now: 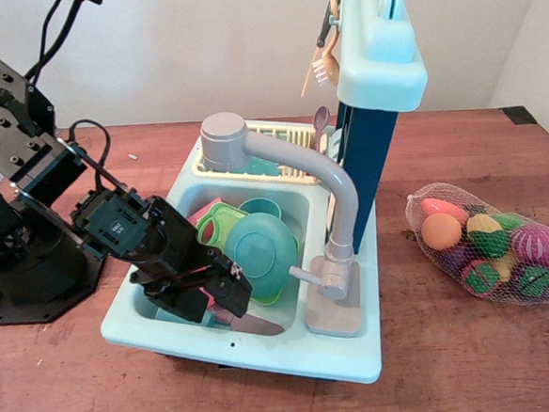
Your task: Turn lever vertical to front
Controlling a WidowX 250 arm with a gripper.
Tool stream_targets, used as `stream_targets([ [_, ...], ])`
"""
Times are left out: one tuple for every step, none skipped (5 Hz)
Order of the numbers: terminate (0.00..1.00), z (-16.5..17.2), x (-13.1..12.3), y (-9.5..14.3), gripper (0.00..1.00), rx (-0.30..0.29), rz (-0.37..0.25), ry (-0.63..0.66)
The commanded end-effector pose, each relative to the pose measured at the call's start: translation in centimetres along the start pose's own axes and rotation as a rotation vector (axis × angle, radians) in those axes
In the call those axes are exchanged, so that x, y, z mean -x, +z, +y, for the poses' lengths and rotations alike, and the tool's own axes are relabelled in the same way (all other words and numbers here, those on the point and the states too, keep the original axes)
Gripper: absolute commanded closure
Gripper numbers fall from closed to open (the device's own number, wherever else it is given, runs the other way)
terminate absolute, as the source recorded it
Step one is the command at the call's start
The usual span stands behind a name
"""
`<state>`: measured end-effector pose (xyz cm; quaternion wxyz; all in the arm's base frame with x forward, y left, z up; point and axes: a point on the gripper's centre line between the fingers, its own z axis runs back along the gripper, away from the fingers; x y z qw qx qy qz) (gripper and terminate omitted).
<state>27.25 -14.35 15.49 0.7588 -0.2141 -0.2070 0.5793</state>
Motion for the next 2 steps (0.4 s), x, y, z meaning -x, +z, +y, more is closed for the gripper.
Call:
stream_targets([
  [0.00, -0.56, 0.11, 0.82, 0.00, 0.030, 0.010, 0.012],
  [1.00, -0.56, 0.11, 0.82, 0.00, 0.030, 0.010, 0.012],
])
